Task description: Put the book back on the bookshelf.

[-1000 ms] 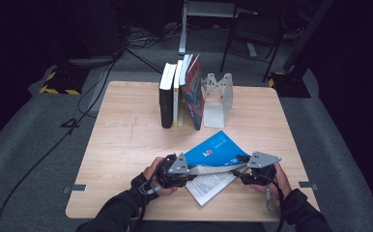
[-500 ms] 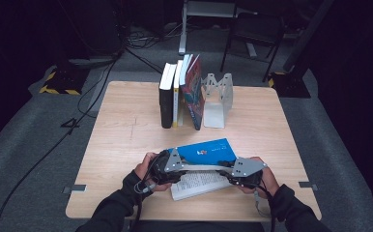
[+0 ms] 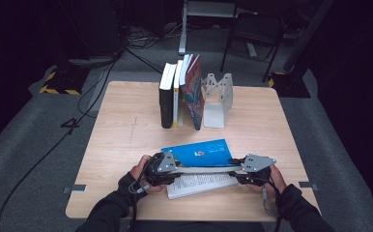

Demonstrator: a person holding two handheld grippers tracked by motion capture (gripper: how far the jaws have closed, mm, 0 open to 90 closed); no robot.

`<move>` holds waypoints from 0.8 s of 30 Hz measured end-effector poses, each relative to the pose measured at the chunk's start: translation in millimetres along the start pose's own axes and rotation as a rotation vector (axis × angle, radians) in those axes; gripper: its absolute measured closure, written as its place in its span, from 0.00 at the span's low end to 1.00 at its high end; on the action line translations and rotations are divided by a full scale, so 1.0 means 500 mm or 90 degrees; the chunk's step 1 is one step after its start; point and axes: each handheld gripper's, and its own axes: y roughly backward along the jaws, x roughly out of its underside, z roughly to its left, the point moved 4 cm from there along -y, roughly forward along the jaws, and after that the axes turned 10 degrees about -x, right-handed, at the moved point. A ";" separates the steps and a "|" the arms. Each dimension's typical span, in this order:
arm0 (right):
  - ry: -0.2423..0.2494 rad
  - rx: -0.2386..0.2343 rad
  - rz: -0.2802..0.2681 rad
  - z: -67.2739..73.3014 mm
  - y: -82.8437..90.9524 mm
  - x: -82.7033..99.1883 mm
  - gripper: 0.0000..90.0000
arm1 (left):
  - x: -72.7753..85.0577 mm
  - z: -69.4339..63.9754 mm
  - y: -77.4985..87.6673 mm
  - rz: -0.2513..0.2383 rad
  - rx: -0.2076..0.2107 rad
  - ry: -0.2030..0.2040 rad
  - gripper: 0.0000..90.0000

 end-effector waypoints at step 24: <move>0.069 -0.013 0.010 0.054 -0.003 -0.068 0.80 | 0.012 0.027 0.019 0.005 -0.013 -0.017 0.66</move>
